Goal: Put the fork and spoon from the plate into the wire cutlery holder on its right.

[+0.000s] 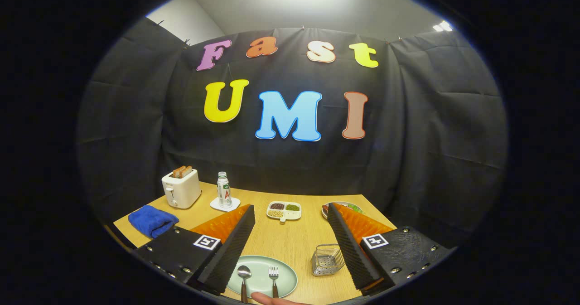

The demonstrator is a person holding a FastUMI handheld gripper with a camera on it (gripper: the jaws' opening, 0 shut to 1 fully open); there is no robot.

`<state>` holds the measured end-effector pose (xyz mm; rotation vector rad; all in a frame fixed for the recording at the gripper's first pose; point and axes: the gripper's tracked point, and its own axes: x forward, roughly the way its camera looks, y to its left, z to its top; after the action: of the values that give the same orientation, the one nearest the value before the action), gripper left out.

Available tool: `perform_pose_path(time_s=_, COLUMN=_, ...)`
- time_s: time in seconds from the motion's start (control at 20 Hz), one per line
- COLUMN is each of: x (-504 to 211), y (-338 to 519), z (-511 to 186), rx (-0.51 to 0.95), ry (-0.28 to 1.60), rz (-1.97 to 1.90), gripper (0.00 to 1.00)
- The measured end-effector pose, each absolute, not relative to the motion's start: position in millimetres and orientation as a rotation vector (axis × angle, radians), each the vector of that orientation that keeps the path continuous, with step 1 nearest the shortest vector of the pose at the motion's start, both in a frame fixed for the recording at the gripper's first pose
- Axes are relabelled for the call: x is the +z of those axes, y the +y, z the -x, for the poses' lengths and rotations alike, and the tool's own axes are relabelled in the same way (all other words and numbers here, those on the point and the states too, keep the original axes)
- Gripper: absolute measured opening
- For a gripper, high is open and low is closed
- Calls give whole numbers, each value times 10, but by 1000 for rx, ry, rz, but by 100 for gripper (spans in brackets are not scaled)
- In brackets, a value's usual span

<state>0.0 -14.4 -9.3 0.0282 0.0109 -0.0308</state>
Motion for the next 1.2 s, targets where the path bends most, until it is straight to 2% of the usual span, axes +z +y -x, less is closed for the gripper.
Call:
perform_pose_path(time_s=0.3, x=-281, y=-138, z=-32, rx=-10, ry=45, rz=-5, gripper=98)
perform_pose_path(time_s=0.7, x=-865, y=-42, z=-73, rx=57, ry=219, rz=68, gripper=98)
perform_pose_path(time_s=0.95, x=-1425, y=48, z=-43, rx=111, ry=413, rz=78, gripper=98)
perform_pose_path(time_s=1.2, x=-1695, y=78, z=-78, rx=136, ry=493, rz=104, gripper=99)
